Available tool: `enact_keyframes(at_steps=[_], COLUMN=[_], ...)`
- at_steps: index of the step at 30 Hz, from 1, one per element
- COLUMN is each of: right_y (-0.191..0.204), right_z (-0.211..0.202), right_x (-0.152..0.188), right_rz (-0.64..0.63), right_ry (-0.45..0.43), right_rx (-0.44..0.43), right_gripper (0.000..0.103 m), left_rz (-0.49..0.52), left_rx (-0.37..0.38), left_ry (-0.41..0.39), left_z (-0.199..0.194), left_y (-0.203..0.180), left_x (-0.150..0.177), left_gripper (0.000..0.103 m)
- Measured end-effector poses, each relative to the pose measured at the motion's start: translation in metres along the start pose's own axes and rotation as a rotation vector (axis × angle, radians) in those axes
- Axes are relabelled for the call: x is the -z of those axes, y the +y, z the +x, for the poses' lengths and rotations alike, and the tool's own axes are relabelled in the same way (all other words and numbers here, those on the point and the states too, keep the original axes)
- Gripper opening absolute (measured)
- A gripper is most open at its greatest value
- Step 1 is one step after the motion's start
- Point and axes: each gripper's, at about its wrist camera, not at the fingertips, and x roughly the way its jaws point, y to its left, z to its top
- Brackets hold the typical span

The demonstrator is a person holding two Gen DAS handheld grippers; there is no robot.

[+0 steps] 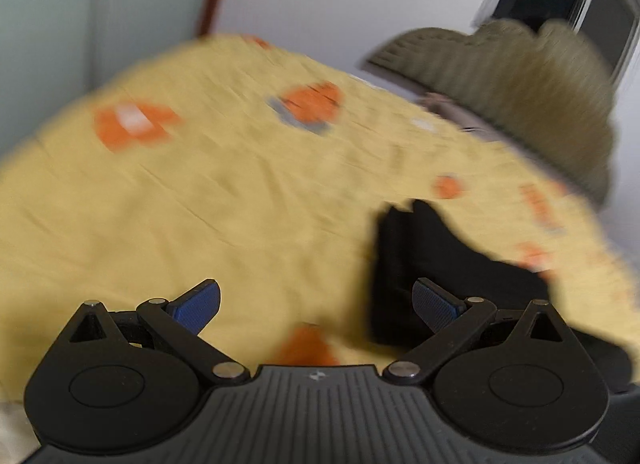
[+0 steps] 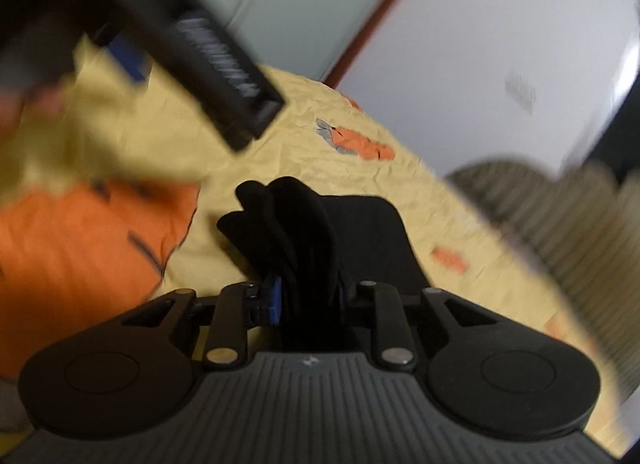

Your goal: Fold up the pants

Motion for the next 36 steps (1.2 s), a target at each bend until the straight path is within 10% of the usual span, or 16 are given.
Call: enact_keyframes(at_steps=[9, 20, 28, 31, 33, 36], right_y=[-0.044, -0.061, -0.046, -0.037, -0.036, -0.047], right_z=[-0.013, -0.022, -0.025, -0.028, -0.034, -0.044], right_x=[0.005, 0.009, 0.006, 0.009, 0.013, 0.02], right_rz=[0.25, 0.33, 0.213, 0.164, 0.162, 0.234], right_ry=[-0.019, -0.028, -0.014, -0.017, -0.024, -0.021], right_rx=[-0.091, -0.11, -0.089, -0.06, -0.055, -0.073], right_gripper=[0.02, 0.019, 0.025, 0.052, 0.052, 0.054], left_rz=[-0.377, -0.557, -0.424, -0.325, -0.261, -0.207], left_rx=[0.371, 0.55, 0.465, 0.376, 0.306, 0.26], left_ry=[0.193, 0.262, 0.272, 0.258, 0.253, 0.247], left_z=[0.037, 0.096, 0.107, 0.101, 0.098, 0.097], left_y=[0.027, 0.014, -0.005, -0.014, -0.017, -0.019], left_x=[-0.002, -0.004, -0.015, -0.017, -0.016, -0.015], left_gripper=[0.103, 0.103, 0.099, 0.075, 0.048, 0.04])
